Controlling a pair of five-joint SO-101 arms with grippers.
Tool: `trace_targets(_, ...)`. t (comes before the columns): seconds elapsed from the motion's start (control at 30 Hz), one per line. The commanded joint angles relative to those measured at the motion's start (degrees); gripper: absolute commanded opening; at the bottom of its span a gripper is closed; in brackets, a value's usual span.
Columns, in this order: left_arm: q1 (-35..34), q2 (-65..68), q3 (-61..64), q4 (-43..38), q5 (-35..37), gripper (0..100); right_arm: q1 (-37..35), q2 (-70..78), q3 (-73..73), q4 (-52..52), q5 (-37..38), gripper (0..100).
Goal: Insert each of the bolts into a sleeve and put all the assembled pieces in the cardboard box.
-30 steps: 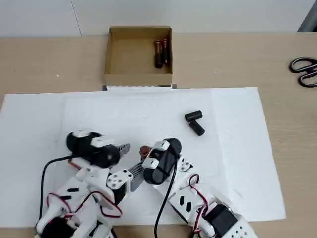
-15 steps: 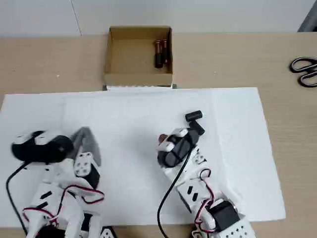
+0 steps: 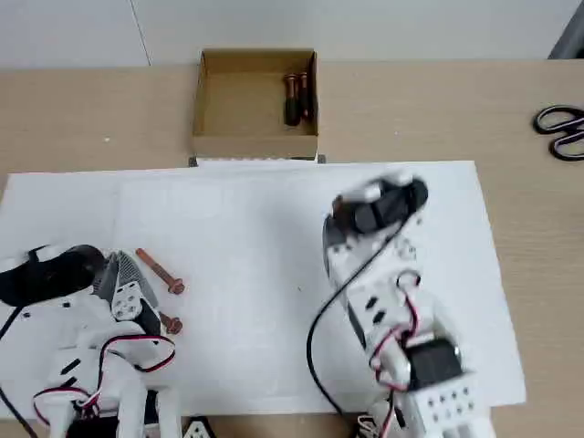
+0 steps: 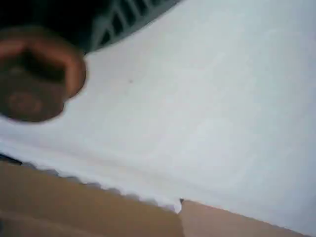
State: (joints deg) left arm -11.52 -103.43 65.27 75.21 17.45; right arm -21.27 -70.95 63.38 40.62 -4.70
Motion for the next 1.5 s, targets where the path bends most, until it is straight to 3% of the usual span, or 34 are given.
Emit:
trace_targets(0.0,-1.14,-0.44,-0.48,1.85,0.00,1,0.31,13.85,-11.60,-5.93,-0.35,0.2)
trace_targets(0.23,-2.64,-0.44,-3.65,3.87,0.18,1,0.22,37.67,-28.31,-14.90,-0.44,0.2)
trace_targets(0.47,-2.64,-0.44,-7.34,9.67,0.18,1,-0.04,61.05,-50.99,-15.08,-0.62,0.2)
trace_targets(1.1,-2.73,-0.44,-7.69,9.76,0.18,1,0.04,122.51,-119.82,-15.16,-0.53,0.3)
trace_targets(1.47,-2.73,-0.44,-7.43,9.76,0.18,1,0.22,145.80,-148.84,-14.55,-0.26,0.5)
